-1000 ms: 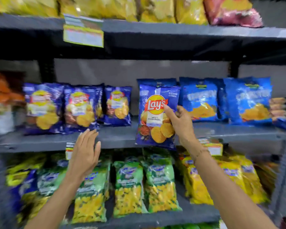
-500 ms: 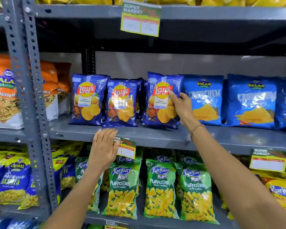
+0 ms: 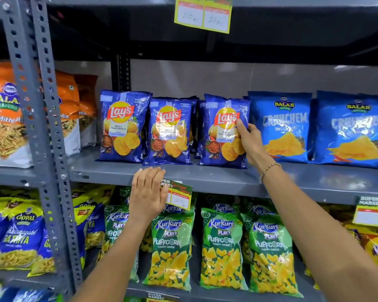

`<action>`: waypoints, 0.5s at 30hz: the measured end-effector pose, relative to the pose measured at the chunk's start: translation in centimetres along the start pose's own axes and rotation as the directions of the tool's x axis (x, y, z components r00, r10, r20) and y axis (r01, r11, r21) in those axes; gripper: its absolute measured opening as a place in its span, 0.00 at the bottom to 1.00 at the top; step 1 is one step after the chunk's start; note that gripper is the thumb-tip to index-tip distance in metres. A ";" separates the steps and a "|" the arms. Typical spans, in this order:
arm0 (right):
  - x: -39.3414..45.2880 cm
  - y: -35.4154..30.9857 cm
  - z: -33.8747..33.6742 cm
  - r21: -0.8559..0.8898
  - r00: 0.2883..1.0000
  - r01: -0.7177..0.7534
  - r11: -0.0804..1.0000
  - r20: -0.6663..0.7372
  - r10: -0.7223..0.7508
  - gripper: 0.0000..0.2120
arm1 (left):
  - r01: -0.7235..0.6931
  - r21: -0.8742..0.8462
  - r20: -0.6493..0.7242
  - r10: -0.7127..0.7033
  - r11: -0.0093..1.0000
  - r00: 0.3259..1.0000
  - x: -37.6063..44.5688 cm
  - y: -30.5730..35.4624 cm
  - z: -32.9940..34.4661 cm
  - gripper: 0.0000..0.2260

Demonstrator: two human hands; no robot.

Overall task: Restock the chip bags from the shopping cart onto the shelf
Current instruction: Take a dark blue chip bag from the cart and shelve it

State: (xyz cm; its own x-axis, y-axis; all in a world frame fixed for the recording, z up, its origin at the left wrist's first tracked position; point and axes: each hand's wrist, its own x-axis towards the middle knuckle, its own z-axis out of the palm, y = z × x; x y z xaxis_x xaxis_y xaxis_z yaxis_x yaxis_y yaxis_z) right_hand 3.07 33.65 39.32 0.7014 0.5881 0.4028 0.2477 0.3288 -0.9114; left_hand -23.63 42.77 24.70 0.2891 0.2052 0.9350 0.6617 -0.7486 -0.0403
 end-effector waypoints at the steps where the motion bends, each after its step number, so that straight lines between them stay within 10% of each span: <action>1: -0.1 0.0 0.0 -0.013 1.000 0.007 1.000 -0.008 -0.007 0.23 | 0.000 0.000 0.003 0.000 1.000 1.000 0.0 0.0 0.0 0.20; 7: -2.6 -0.8 -0.9 -0.132 0.987 0.069 0.989 -0.132 -0.086 0.25 | -0.002 -0.012 0.016 0.003 1.000 1.000 -0.2 0.1 -0.1 0.17; 15: -13.2 0.2 -3.9 -0.341 0.872 0.307 0.889 -0.273 -0.406 0.01 | 0.217 -0.316 -0.007 -0.231 0.924 0.973 1.8 4.7 -3.3 0.10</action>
State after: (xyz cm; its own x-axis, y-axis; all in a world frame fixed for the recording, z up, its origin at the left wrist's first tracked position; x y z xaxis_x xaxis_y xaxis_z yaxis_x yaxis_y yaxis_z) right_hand -3.55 23.12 33.50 0.6935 0.1781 0.6981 0.6632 0.2208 -0.7151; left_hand -22.26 37.52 27.36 0.1234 0.3683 0.9215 0.4556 -0.8460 0.2771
